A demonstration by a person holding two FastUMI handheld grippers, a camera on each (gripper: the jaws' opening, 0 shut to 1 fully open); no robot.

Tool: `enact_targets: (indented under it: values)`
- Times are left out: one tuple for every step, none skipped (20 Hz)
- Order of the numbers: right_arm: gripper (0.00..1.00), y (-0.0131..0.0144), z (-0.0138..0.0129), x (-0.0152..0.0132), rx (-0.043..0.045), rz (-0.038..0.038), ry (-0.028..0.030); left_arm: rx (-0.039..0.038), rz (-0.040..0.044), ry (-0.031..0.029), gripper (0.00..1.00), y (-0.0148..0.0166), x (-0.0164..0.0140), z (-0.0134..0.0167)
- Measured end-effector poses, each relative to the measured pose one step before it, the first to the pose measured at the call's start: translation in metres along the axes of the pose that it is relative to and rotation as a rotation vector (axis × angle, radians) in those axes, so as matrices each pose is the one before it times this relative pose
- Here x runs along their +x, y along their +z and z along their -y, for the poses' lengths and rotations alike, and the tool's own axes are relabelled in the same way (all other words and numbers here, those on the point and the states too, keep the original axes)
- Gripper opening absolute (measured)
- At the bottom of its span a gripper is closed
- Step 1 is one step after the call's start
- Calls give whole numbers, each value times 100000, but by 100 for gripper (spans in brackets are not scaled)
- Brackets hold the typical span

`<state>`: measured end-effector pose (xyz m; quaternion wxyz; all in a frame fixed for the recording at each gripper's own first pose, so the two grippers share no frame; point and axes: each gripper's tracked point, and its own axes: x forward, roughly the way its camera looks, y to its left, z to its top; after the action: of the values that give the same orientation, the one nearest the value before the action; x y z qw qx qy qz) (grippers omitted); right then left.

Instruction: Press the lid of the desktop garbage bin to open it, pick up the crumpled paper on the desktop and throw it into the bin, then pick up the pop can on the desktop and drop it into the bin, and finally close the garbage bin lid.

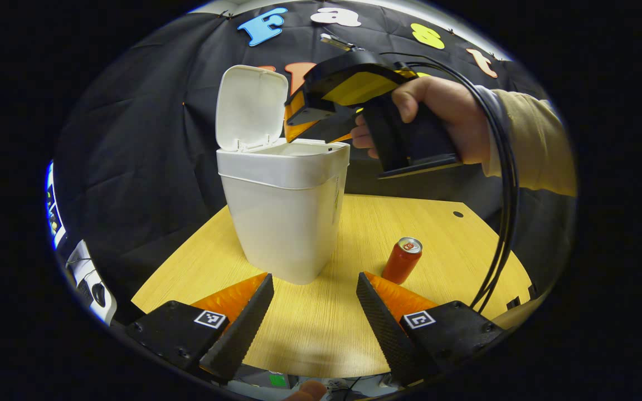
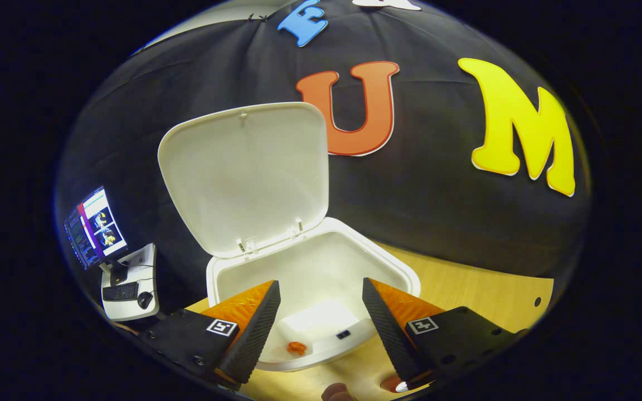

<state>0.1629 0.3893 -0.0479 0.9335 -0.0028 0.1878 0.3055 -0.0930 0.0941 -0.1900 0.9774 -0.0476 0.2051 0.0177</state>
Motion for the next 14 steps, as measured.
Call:
enact_targets:
  values:
    - [95,343,1452,-1074,1495,1643,-2055,-213,-409,-456,99,-58,323,294]
    - [95,176,2044,-1284,376,1576,-3698,43,-1256,-1388,99,-251,512,443]
    - [94,-9,1863,-1104,29,746,-2735,490,-785,-691,99,-169,403,503]
    - [93,-92,1858,-1428,433,945,-2441,1076,-466,-489,99,-153,462,506]
    - [93,-377,2147,-1378,337,437,-3144,1448,105,-613,99,-105,529,538]
    - [92,-494,2432,-1548,237,260,-3444,1555,500,-755,99,-25,513,570]
    - [92,-627,2470,-1483,325,225,-3852,1375,388,-2083,99,-108,670,843]
    - [94,-933,2562,-1472,264,-378,-4044,1244,349,-1976,99,-166,687,1056]
    - [95,-1009,2449,-1476,1063,-397,-3513,1246,-336,-2704,99,-397,876,1058]
    - [95,-1223,2529,-1360,1314,-1181,-3496,1503,-977,-2928,99,-537,846,1272]
    - [95,-1305,2578,-1198,1555,-1172,-3851,1663,-353,-1397,99,-436,985,963]
    - [95,-1354,2599,-1015,1672,-1564,-3849,1654,-1249,-1405,99,-580,985,817]
    - [95,-1412,2393,-888,1942,-2113,-3403,1455,-1346,-1447,99,-626,841,880]
    - [95,-1501,2020,-724,1812,-2640,-3294,1006,-840,-2256,99,-466,873,1125]
